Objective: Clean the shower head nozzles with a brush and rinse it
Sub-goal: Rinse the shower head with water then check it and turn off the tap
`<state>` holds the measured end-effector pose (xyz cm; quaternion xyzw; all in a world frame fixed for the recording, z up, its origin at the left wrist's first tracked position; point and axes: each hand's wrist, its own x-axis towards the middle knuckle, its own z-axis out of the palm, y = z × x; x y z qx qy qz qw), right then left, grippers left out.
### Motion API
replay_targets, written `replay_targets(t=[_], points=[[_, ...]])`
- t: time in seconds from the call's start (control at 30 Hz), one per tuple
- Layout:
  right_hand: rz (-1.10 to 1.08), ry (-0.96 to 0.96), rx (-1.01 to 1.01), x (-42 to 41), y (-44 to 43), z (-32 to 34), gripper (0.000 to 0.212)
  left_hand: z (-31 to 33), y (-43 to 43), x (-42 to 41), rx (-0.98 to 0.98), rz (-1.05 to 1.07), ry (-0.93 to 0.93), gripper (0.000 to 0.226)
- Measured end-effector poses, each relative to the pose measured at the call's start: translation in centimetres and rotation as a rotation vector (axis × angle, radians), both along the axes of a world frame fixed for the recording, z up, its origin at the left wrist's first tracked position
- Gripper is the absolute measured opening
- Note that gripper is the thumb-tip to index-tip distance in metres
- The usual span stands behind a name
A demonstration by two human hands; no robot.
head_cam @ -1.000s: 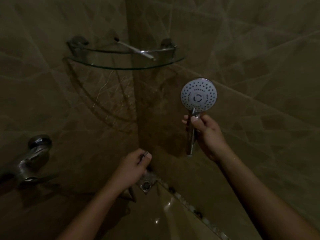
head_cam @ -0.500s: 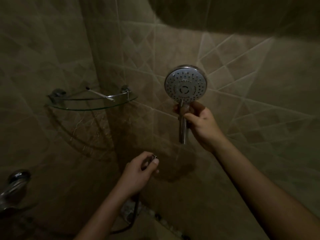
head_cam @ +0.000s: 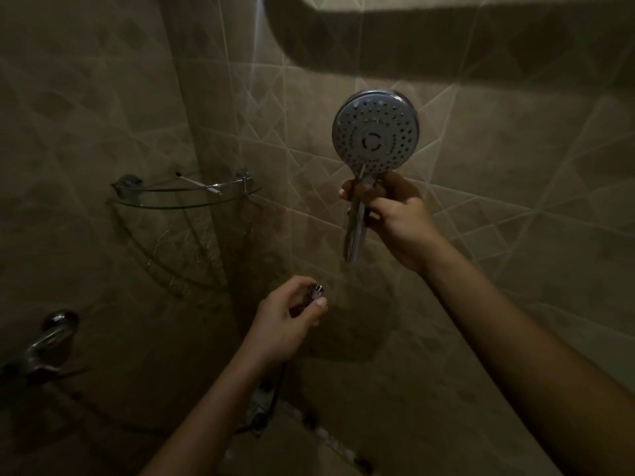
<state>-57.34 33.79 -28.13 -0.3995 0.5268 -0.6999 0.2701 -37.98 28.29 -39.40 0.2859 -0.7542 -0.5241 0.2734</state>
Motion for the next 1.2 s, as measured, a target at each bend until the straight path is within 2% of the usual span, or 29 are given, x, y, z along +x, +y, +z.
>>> replay_targets(t=[0.2,0.47,0.6,0.83,1.03,1.2], points=[[0.0,0.006,0.037,2.0,0.5,-0.3,0.03,-0.6,-0.1,0.1,0.001,0.001,-0.018,0.022],[-0.019,-0.007,0.026,5.3,0.1,0.2,0.024,0.2,-2.4,1.1,-0.047,-0.082,-0.076,0.021],[-0.033,-0.027,0.03,6.3,-0.6,0.3,0.028,0.6,-3.4,1.5,-0.032,-0.13,-0.045,0.021],[-0.043,-0.042,0.056,7.5,-1.9,-0.1,0.036,1.1,-4.7,1.9,0.019,-0.201,0.007,0.009],[-0.036,-0.048,0.054,7.5,-2.2,0.2,0.034,1.3,-5.2,1.8,0.069,-0.225,0.043,0.013],[0.054,-0.011,0.096,6.6,-1.6,0.7,0.034,1.0,-5.0,1.8,0.133,-0.256,0.106,0.016]])
